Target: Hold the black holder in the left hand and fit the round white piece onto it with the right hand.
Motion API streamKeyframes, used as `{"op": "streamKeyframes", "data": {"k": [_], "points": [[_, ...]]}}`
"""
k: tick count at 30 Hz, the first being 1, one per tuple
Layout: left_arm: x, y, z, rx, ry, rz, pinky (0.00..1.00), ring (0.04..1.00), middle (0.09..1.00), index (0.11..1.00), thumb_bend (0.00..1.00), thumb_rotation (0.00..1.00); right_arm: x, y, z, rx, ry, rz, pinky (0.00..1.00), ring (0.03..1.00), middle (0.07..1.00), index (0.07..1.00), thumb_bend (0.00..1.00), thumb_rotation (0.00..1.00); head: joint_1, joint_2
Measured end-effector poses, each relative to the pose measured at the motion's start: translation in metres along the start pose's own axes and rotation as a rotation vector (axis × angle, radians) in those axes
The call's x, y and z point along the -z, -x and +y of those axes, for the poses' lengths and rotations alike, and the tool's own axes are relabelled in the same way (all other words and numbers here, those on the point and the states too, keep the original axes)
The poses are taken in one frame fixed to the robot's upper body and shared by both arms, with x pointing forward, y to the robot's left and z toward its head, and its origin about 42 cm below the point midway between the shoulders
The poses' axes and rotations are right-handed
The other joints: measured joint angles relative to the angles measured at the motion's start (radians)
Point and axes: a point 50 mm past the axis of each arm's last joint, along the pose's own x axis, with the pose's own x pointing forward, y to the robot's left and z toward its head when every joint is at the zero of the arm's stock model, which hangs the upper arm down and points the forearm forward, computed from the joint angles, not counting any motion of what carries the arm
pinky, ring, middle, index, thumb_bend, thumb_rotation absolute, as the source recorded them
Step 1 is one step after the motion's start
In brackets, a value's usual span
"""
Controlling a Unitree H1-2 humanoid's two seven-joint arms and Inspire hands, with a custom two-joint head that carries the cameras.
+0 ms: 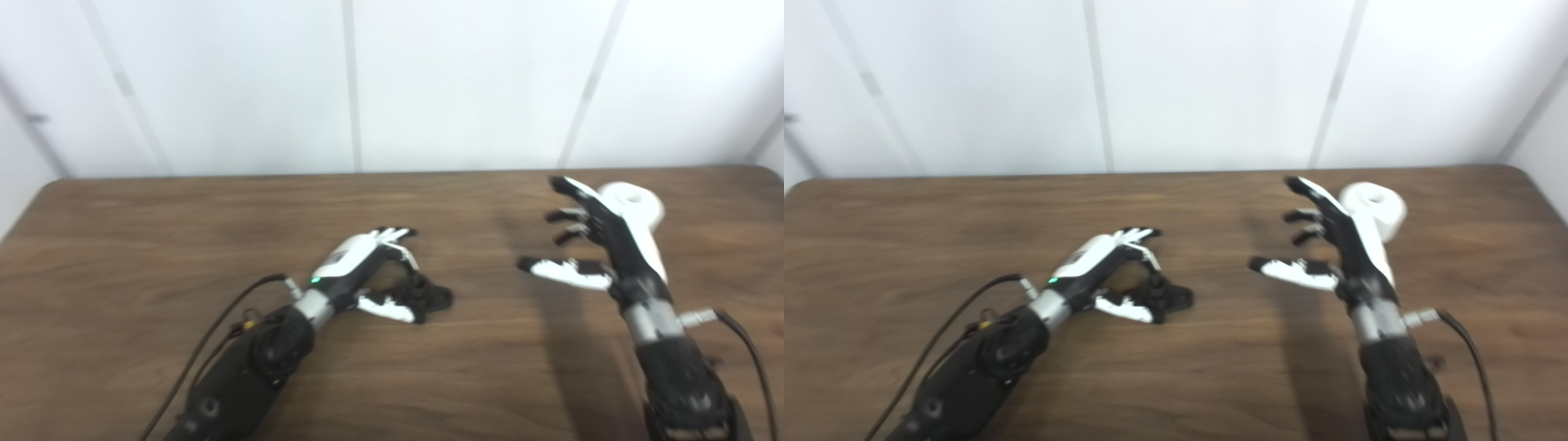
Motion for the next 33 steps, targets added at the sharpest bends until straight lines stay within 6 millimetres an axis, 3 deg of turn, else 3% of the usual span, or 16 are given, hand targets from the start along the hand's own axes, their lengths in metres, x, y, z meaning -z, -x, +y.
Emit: {"op": "streamKeyframes", "data": {"k": [4, 6, 7, 10, 12, 14, 15, 17, 21, 24, 30, 33], "points": [[0.003, -0.001, -0.001, -0.019, 0.001, -0.010, 1.00, 1.000, 0.948, 0.482, 0.52, 0.06, -0.019, -0.021, -0.030, -0.030, 0.270, -0.033, 0.55, 0.726, 0.857, 0.854, 0.79, 0.24, -0.204, -0.067], [0.005, -0.002, 0.000, -0.031, -0.001, -0.019, 1.00, 1.000, 0.950, 0.482, 0.52, 0.06, -0.028, -0.033, -0.041, -0.080, 0.479, -0.031, 0.55, 0.738, 0.868, 0.840, 0.80, 0.21, -0.247, -0.087], [0.005, -0.002, 0.000, -0.034, -0.001, -0.027, 1.00, 1.000, 0.949, 0.482, 0.52, 0.06, -0.030, -0.038, -0.046, -0.103, 0.571, -0.018, 0.55, 0.734, 0.864, 0.828, 0.82, 0.19, -0.299, -0.116], [0.010, -0.001, -0.002, -0.033, 0.001, -0.048, 1.00, 1.000, 0.946, 0.482, 0.52, 0.06, -0.036, -0.057, -0.056, -0.129, 0.810, 0.025, 0.55, 0.726, 0.855, 0.807, 0.86, 0.16, -0.325, -0.137], [0.015, -0.001, -0.002, -0.020, 0.000, -0.064, 1.00, 1.000, 0.946, 0.482, 0.52, 0.06, -0.039, -0.074, -0.064, -0.102, 0.932, 0.046, 0.59, 0.776, 0.870, 0.805, 0.87, 0.20, -0.391, -0.196], [0.018, -0.003, -0.002, -0.011, -0.001, -0.081, 1.00, 1.000, 0.947, 0.482, 0.52, 0.06, -0.041, -0.093, -0.078, -0.059, 1.021, 0.072, 0.62, 0.808, 0.881, 0.806, 0.87, 0.23, -0.405, -0.207], [0.018, -0.003, -0.001, -0.010, -0.002, -0.083, 1.00, 1.000, 0.946, 0.482, 0.52, 0.06, -0.043, -0.099, -0.085, -0.046, 1.054, 0.085, 0.66, 0.846, 0.896, 0.814, 0.86, 0.25, -0.433, -0.235], [0.020, -0.003, 0.000, -0.008, -0.004, -0.091, 1.00, 1.000, 0.945, 0.482, 0.52, 0.06, -0.044, -0.110, -0.097, -0.039, 1.105, 0.124, 0.71, 0.895, 0.925, 0.827, 0.86, 0.27, -0.437, -0.239], [0.023, -0.003, 0.001, -0.005, -0.003, -0.102, 1.00, 1.000, 0.943, 0.482, 0.52, 0.05, -0.041, -0.127, -0.110, -0.097, 1.177, 0.247, 0.91, 0.991, 0.996, 0.907, 0.92, 0.40, -0.457, -0.265], [0.025, -0.004, 0.001, 0.000, -0.004, -0.113, 1.00, 1.000, 0.943, 0.482, 0.52, 0.05, -0.041, -0.136, -0.116, -0.188, 1.194, 0.343, 0.95, 1.000, 1.000, 0.920, 0.99, 0.42, -0.462, -0.275], [0.027, -0.003, 0.002, 0.001, -0.003, -0.112, 1.00, 1.000, 0.940, 0.482, 0.52, 0.06, -0.040, -0.144, -0.130, -0.284, 1.203, 0.477, 0.99, 1.000, 1.000, 0.943, 1.00, 0.42, -0.460, -0.276], [0.028, -0.003, 0.002, 0.000, -0.003, -0.111, 1.00, 1.000, 0.941, 0.482, 0.52, 0.06, -0.041, -0.144, -0.131, -0.324, 1.189, 0.508, 0.96, 1.000, 1.000, 0.952, 1.00, 0.45, -0.467, -0.278]]}}
